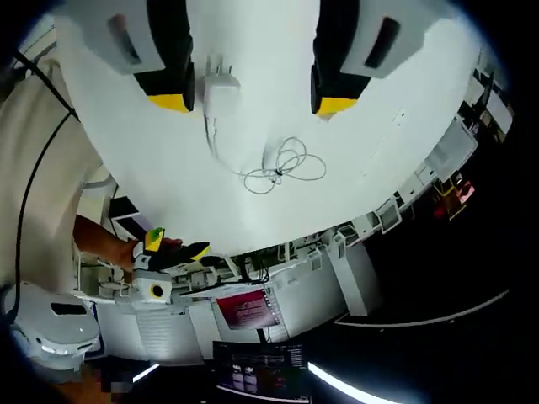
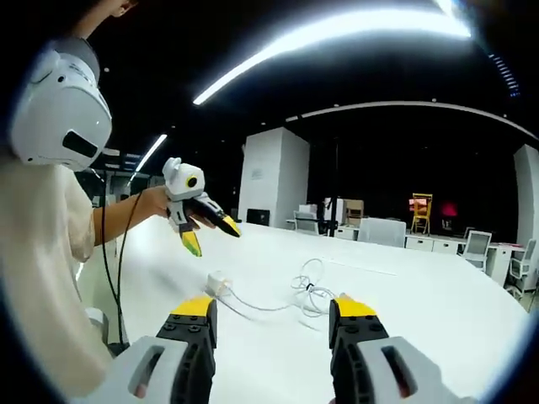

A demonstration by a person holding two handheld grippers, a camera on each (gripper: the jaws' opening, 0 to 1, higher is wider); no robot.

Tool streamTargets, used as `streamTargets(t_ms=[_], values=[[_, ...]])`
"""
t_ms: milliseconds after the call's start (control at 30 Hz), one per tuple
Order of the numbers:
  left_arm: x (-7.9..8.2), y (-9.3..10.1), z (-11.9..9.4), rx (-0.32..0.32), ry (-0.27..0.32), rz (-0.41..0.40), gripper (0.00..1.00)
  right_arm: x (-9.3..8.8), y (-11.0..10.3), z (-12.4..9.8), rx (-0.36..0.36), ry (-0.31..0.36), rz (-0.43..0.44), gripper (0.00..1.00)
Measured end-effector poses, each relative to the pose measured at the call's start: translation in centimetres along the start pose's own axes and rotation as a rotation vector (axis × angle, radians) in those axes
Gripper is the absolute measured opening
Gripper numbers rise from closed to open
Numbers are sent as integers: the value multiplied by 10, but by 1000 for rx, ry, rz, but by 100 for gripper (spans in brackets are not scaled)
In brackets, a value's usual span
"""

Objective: Plug the desk Type‑C cable into the charger adapter.

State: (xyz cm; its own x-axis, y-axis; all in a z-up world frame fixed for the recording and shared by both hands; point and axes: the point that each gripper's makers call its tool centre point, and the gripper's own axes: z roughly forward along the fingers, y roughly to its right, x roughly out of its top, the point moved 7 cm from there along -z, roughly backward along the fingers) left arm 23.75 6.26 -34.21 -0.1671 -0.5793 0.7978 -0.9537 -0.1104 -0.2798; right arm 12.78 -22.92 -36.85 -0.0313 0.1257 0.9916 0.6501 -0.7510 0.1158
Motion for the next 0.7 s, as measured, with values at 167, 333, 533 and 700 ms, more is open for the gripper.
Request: streamTargets(t_ms=[167,333,533,700], values=[[-3,0,15,-57,-48,-2,55,-1,-1,-1,10,1,-3,54],[-12,-1,29,-94,-112,-4,53,1,-3,-2,18,12,-4,54],[-22,5,41,-149,-143,-12,50,3,-3,-3,15,13,-3,54],[-31,7,47,-178,-155,-35,48,5,-2,-5,7,17,-7,54]])
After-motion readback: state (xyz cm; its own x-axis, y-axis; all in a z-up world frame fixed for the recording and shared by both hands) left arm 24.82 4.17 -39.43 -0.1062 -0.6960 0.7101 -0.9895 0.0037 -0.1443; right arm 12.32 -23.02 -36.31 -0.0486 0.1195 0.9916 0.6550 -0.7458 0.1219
